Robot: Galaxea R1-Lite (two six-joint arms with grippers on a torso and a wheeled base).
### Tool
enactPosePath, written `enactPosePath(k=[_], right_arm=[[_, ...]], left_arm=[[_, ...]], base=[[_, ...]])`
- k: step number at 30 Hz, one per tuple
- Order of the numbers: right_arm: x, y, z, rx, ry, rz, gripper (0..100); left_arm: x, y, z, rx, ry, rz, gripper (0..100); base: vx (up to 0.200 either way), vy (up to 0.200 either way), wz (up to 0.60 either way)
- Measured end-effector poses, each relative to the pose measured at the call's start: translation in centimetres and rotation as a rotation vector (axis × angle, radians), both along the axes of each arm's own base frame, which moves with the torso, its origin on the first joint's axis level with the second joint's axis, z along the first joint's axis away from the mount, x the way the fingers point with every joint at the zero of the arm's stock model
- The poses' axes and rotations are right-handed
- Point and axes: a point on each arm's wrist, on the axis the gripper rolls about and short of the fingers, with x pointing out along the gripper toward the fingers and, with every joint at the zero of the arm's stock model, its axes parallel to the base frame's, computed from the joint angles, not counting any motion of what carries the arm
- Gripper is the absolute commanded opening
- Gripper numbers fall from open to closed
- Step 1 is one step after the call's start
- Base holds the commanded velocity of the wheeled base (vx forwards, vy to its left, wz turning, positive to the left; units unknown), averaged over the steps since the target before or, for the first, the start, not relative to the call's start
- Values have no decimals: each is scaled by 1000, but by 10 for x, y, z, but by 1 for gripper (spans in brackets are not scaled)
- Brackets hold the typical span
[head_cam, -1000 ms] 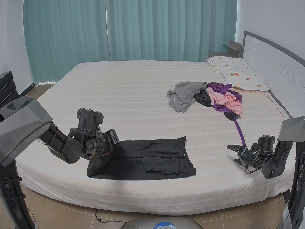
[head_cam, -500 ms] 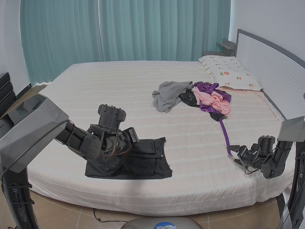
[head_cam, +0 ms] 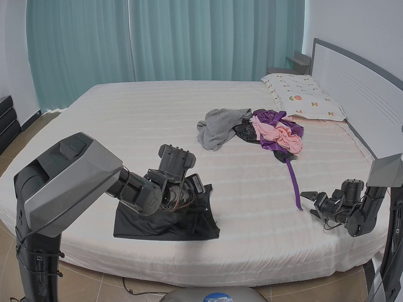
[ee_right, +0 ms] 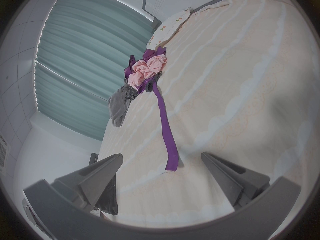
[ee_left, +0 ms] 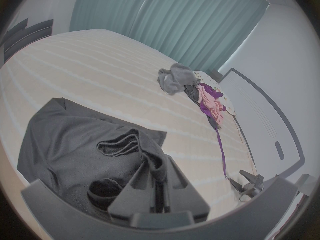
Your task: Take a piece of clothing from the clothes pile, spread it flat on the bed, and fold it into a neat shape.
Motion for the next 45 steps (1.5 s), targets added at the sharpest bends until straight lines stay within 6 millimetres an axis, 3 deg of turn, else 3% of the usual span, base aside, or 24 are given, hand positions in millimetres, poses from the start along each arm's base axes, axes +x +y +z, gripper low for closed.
enactPosePath(k=[10,18,31,37,45], right_arm=[[0,0,0,-1,2,1,100],[-1,0,-1,-1,3,1,100],[-1,0,-1,0,5,1,100],[-1,0,-1,-1,3,1,100],[-1,6,-1,-1,7,17,100]], left_arm=[[-4,-9,-7,9,8,-12,100],[-1,0,-4,32,-8,53,100],[-14,54,-8,-23,87,154,100],[-21,72,-6,-154,152,231,100],[-22,105,-6,-305,249,230,100]], base=[[0,0,0],[0,0,0],[0,0,0],[0,0,0],[0,200,0]])
